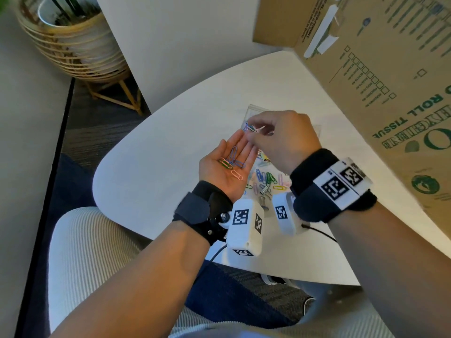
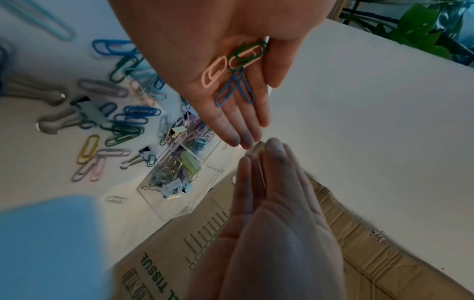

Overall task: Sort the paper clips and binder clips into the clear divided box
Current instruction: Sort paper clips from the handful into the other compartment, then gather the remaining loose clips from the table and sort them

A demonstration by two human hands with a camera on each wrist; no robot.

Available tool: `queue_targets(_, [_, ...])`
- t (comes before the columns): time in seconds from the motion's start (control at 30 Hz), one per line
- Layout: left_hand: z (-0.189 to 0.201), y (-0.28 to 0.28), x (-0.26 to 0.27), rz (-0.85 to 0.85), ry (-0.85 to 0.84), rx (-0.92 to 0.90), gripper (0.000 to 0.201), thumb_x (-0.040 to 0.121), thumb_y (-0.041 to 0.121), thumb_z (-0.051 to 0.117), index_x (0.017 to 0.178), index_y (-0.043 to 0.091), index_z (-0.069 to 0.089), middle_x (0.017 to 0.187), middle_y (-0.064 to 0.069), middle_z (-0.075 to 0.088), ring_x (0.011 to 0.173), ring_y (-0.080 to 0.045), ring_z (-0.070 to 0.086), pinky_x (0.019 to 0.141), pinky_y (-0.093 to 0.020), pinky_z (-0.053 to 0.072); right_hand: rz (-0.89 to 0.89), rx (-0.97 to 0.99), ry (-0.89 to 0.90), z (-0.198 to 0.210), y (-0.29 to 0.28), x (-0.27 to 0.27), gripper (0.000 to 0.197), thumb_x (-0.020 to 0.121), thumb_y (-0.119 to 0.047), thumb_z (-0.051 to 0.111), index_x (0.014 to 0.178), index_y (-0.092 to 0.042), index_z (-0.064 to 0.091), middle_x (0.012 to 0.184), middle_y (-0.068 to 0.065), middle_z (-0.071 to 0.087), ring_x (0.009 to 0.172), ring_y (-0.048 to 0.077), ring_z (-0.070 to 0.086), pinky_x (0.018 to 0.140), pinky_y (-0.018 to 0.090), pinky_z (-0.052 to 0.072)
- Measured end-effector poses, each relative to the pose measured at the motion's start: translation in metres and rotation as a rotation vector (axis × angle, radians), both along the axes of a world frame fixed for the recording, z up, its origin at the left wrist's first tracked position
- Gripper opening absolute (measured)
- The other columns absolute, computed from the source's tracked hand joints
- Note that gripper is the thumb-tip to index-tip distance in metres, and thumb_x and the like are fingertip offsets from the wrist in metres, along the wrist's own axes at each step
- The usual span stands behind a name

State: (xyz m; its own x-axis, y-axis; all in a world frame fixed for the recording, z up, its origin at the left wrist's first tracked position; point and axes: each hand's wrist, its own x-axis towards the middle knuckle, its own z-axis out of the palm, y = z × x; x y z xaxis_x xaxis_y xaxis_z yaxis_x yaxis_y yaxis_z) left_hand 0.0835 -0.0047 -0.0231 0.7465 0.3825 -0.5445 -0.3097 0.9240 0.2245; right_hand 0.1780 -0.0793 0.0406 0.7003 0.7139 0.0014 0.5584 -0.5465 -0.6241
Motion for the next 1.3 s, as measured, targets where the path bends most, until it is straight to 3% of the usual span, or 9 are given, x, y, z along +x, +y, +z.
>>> queue_targets(0.23, [0.009,-0.003,0.004,-0.022,-0.020,0.037,0.037,0.099,0.022,0.035,0.107,-0.001,0.063,0.102,-0.017,0.070,0.094,-0.029,0.067,0.084,-0.038,0.052,-0.009,0.082,0.076,0.004,-0.022,-0.023,0.005,0.081,-0.020,0.072,0.084,-0.024,0.074,0.073,-0.011,0.069,0.069,0.001,0.061,0.069,0.011,0.046])
queue_targets(0.33, [0.015,-0.007,0.006,-0.027,-0.054,0.017,0.038,0.099,0.021,0.033,0.107,-0.002,0.062,0.104,-0.019,0.069,0.101,-0.030,0.063,0.082,-0.041,0.050,0.086,-0.071,0.033,0.001,-0.025,-0.035,0.020,0.078,-0.025,0.075,0.091,-0.010,0.074,0.080,0.000,0.071,0.074,0.013,0.062,0.075,0.026,0.047])
queue_targets(0.5, [0.020,-0.010,0.008,-0.033,-0.080,0.028,0.039,0.099,0.021,0.032,0.111,-0.002,0.061,0.108,-0.019,0.068,0.105,-0.031,0.062,0.089,-0.041,0.048,0.181,-0.246,-0.102,0.004,-0.016,-0.036,0.013,0.081,-0.021,0.064,0.088,-0.019,0.074,0.079,0.001,0.072,0.080,0.018,0.065,0.079,0.032,0.051])
queue_targets(0.7, [0.023,-0.009,0.008,-0.009,-0.067,0.003,0.039,0.100,0.021,0.033,0.107,-0.003,0.063,0.105,-0.019,0.068,0.091,-0.030,0.068,0.079,-0.040,0.051,0.133,-0.164,-0.050,0.010,-0.013,-0.032,0.019,0.083,-0.016,0.065,0.094,-0.026,0.077,0.091,-0.005,0.074,0.089,0.012,0.066,0.081,0.018,0.044])
queue_targets(0.83, [0.023,-0.012,0.006,-0.005,-0.081,-0.033,0.040,0.099,0.024,0.034,0.111,-0.001,0.063,0.102,-0.017,0.068,0.092,-0.029,0.066,0.088,-0.040,0.050,0.065,0.024,0.060,0.011,-0.011,-0.029,0.016,0.079,-0.018,0.074,0.094,-0.023,0.076,0.088,-0.004,0.074,0.085,0.011,0.066,0.087,0.027,0.051])
queue_targets(0.97, [0.019,-0.016,0.008,-0.012,-0.078,-0.040,0.043,0.098,0.028,0.035,0.119,0.000,0.060,0.098,-0.014,0.068,0.107,-0.029,0.056,0.104,-0.040,0.040,0.170,-0.153,-0.075,0.008,-0.009,-0.027,0.029,0.074,-0.032,0.077,0.102,-0.025,0.071,0.091,-0.005,0.065,0.079,0.009,0.054,0.075,0.020,0.042])
queue_targets(1.07, [0.016,-0.021,0.010,-0.050,-0.040,-0.042,0.041,0.099,0.030,0.034,0.104,0.002,0.064,0.087,-0.011,0.065,0.112,-0.027,0.052,0.112,-0.041,0.030,0.182,-0.261,-0.059,0.007,-0.006,-0.027,0.009,0.077,-0.024,0.071,0.079,-0.032,0.066,0.074,-0.009,0.059,0.071,0.011,0.052,0.062,0.020,0.038])
queue_targets(1.17, [0.011,-0.022,0.012,-0.069,-0.038,-0.037,0.046,0.100,0.033,0.030,0.117,0.003,0.060,0.108,-0.016,0.064,0.124,-0.028,0.047,0.113,-0.044,0.029,0.190,-0.319,-0.095,0.004,-0.006,-0.028,0.026,0.080,-0.017,0.064,0.059,-0.028,0.054,0.058,-0.008,0.047,0.063,0.014,0.050,0.054,0.022,0.032])
queue_targets(1.3, [0.008,-0.022,0.013,-0.084,-0.052,0.030,0.049,0.102,0.031,0.025,0.130,0.003,0.052,0.136,-0.019,0.052,0.132,-0.032,0.043,0.114,-0.046,0.028,0.144,-0.312,-0.129,0.001,-0.006,-0.021,0.015,0.085,-0.016,0.059,0.088,-0.021,0.073,0.074,-0.010,0.060,0.085,0.018,0.061,0.062,0.020,0.034])
